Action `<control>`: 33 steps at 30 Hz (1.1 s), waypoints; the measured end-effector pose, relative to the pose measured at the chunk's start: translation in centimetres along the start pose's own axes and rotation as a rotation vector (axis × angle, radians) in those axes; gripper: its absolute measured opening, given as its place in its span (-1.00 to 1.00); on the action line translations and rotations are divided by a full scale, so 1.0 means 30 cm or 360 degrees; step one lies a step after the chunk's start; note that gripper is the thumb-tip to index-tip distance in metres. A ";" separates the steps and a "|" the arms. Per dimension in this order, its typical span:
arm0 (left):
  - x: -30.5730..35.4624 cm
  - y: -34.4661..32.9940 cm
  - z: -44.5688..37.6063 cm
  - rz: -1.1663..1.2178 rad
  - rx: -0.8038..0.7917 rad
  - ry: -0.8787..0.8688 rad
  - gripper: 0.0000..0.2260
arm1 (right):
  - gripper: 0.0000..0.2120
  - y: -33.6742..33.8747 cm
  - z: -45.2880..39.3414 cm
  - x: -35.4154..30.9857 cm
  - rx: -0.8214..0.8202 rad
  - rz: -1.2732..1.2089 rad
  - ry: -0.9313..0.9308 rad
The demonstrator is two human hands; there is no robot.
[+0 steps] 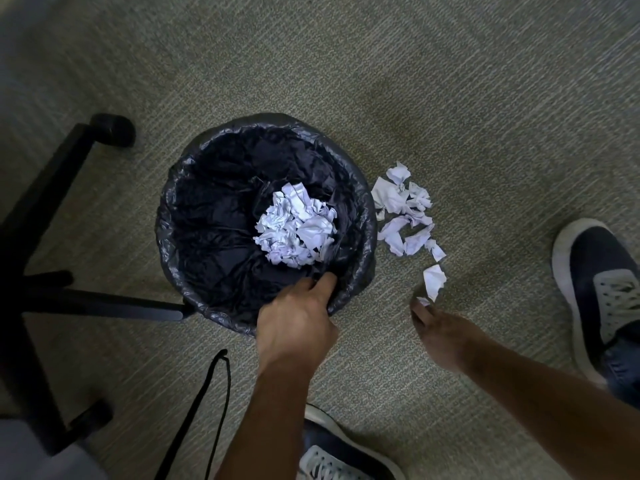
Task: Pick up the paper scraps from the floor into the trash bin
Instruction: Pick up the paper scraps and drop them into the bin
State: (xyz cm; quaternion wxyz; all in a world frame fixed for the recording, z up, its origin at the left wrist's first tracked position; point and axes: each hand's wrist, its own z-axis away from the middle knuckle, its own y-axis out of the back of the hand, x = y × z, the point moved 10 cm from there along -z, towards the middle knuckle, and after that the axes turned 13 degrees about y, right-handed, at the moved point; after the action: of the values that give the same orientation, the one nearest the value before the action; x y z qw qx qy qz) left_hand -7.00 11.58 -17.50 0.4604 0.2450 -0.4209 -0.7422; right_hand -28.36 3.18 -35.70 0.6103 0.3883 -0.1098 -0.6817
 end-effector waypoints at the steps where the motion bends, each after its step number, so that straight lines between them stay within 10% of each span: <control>1: 0.001 -0.003 0.001 -0.0004 -0.0002 -0.0003 -0.42 | -0.40 0.032 0.014 0.006 0.0151 -0.0110 -0.0030; 8: -0.014 -0.016 -0.011 -0.0023 -0.0091 0.0112 -0.43 | -0.48 0.592 0.197 -0.033 0.1591 -0.0779 -0.0193; 12: -0.005 -0.015 -0.011 0.0000 -0.0131 0.0112 -0.49 | -0.55 0.894 0.251 -0.137 0.1958 -0.0893 0.0055; 19: 0.014 0.007 -0.024 -0.0243 -0.0121 0.0152 -0.67 | -0.51 1.066 0.217 -0.334 0.1631 -0.0254 0.0933; 26: 0.022 -0.025 -0.014 -0.0196 -0.0081 0.0070 -0.57 | -0.65 0.896 0.248 0.061 0.1744 -0.0613 0.0045; 33: 0.029 -0.059 0.003 -0.0223 0.0002 0.0014 -0.55 | -0.35 0.351 0.098 0.257 0.0249 0.0065 -0.0144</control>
State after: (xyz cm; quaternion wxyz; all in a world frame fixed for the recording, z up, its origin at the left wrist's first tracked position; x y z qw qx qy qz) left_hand -8.30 11.24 -18.95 0.4089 0.2776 -0.4011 -0.7712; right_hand -22.10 -7.29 -30.20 0.5863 0.4014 -0.1981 -0.6752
